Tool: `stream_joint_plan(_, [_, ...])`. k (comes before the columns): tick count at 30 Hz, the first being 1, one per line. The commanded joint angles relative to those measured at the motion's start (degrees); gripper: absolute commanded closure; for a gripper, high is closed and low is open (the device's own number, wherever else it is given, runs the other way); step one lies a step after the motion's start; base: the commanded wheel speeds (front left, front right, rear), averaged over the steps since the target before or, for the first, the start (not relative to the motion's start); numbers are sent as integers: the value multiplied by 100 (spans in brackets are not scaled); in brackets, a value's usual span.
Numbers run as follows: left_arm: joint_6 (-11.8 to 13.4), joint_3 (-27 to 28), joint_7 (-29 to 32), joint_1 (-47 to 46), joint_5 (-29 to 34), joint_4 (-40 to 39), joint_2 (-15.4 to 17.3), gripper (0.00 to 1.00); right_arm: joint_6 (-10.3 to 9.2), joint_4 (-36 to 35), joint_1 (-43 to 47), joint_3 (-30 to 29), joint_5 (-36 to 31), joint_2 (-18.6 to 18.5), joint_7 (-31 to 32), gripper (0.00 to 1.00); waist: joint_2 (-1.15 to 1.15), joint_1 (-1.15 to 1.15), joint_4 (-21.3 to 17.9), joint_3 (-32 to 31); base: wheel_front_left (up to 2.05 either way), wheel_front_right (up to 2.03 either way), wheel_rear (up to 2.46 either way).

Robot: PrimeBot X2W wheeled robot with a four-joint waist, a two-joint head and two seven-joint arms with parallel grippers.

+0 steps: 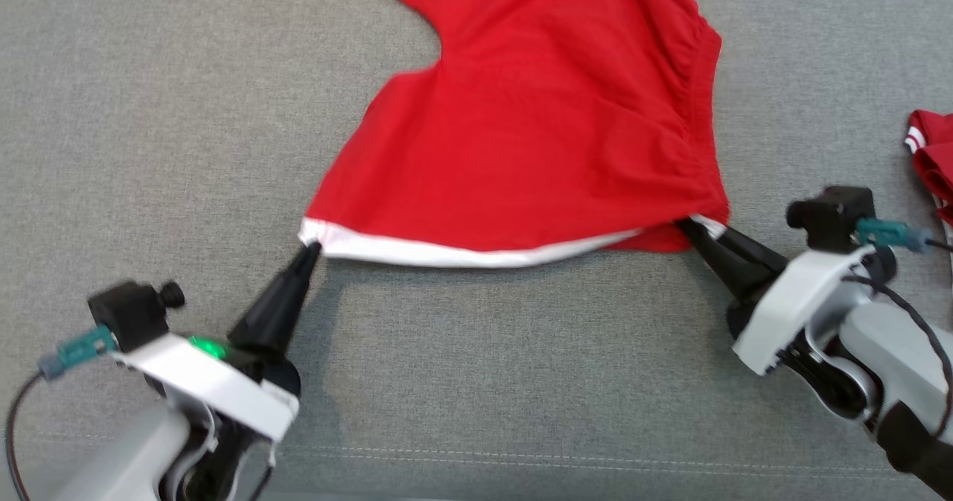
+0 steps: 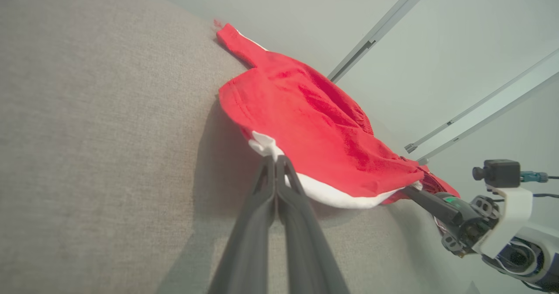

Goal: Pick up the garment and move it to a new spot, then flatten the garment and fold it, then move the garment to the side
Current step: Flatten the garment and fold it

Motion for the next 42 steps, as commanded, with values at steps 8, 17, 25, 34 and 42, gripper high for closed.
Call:
stream_joint_plan(8, [431,168,-1,649,130,-849,366,100,24,-286,666,-93,-199,-417,-142,100,0,0,-66,-104,0,0,0])
stream_joint_plan(17, [775,93,327,744,-6,-1119,413,0,24,8,849,-361,-411,-6,-123,0,0,0,-113,-239,0,0,0])
stream_joint_plan(25, [2031,555,133,980,426,-1370,821,0,24,394,1548,-1246,-395,-105,-113,0,0,0,-125,-668,0,0,0])
stream_joint_plan(34, [3071,1515,-52,986,1400,-1808,842,0,24,96,2232,-4268,-2477,951,-173,0,0,0,-295,-990,0,0,0])
stream_joint_plan(42, [3049,2017,-57,923,2452,-1275,372,0,24,-1542,3042,-5846,-4779,2116,-174,0,0,0,-328,-1350,0,0,0])
